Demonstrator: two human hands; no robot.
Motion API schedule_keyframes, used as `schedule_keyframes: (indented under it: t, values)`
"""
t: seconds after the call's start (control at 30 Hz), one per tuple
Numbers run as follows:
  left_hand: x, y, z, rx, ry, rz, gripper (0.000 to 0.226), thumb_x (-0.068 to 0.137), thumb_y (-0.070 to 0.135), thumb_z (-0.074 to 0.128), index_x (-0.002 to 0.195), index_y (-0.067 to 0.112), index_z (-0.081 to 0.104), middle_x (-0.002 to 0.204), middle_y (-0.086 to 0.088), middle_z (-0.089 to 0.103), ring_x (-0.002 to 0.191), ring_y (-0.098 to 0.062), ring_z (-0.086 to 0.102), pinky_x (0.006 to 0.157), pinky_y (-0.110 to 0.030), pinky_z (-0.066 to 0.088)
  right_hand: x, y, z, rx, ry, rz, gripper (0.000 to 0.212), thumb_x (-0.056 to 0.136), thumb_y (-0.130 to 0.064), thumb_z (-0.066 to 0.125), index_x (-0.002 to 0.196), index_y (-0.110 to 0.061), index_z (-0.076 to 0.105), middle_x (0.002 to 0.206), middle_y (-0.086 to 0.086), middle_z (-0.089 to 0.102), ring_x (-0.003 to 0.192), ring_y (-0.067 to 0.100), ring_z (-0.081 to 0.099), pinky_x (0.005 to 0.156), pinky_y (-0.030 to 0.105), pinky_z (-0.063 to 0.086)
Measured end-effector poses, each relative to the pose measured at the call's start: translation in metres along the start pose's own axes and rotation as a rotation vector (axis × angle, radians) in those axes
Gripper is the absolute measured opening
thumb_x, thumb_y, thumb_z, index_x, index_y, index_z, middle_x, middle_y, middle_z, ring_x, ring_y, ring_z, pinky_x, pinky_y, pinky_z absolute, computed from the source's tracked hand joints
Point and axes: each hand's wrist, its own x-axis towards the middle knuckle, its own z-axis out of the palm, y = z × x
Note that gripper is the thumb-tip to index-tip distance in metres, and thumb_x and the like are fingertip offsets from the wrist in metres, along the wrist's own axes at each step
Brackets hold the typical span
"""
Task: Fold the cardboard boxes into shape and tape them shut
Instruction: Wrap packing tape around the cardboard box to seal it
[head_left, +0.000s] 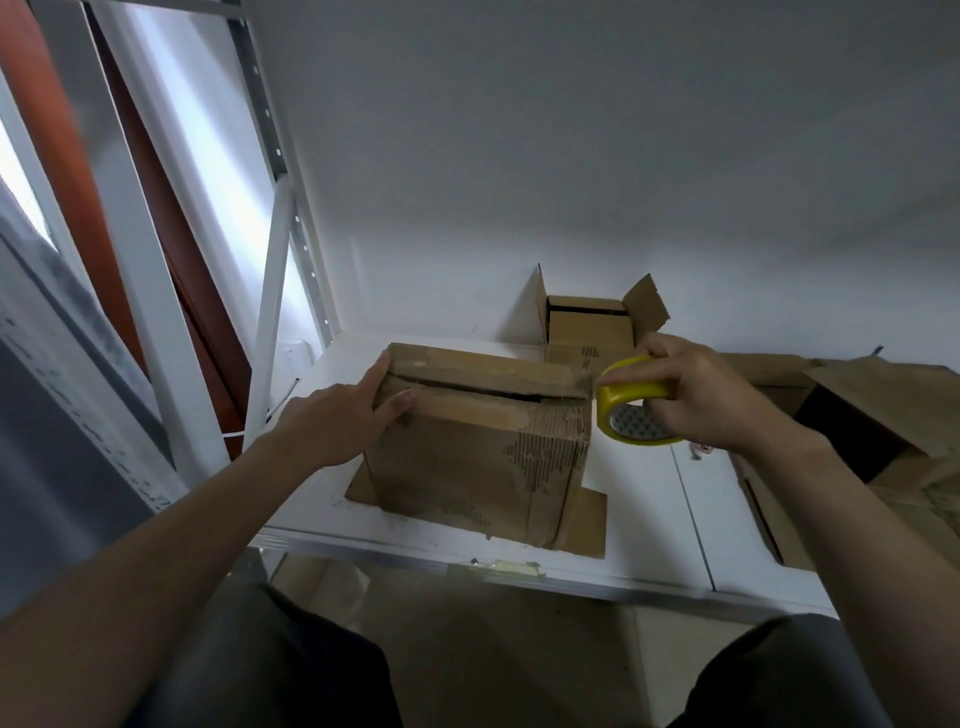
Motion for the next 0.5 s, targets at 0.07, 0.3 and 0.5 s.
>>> schedule_keyframes:
  t: [0.07,0.3,0.5]
  values:
    - [0.001,-0.001,0.001,0.000,-0.002,-0.007,0.087,0.086,0.077,0.010,0.159,0.035,-0.011,0.106,-0.005,0.068,0.080,-0.015,0.060,0.074,-0.034,0.049,-0.004,0.002,0.008,0.021,-0.041,0.023,0.066,0.078,0.008,0.063,0.115,-0.047,0.066,0.100,0.010,0.053,0.092,0.027,0.053,0.073,0.039,0.050]
    - [0.007,-0.004,0.007,-0.057,-0.012,0.011,0.087,0.087,0.075,0.013,0.160,0.032,-0.010,0.143,-0.011,0.056,0.114,-0.029,0.062,0.102,-0.047,0.050,-0.011,0.007,0.030,0.048,0.012,0.001,0.073,0.078,0.016,0.062,0.121,-0.042,0.061,0.094,0.006,0.051,0.091,0.022,0.048,0.072,0.029,0.041]
    - [-0.002,0.000,-0.002,0.227,0.100,0.053,0.094,0.081,0.075,-0.006,0.162,0.026,0.001,0.170,0.003,-0.007,0.156,-0.024,-0.013,0.123,-0.061,0.005,-0.012,0.009,0.036,0.005,0.039,0.021,0.070,0.081,0.013,0.061,0.126,-0.040,0.064,0.093,-0.010,0.042,0.093,0.014,0.039,0.071,0.015,0.033]
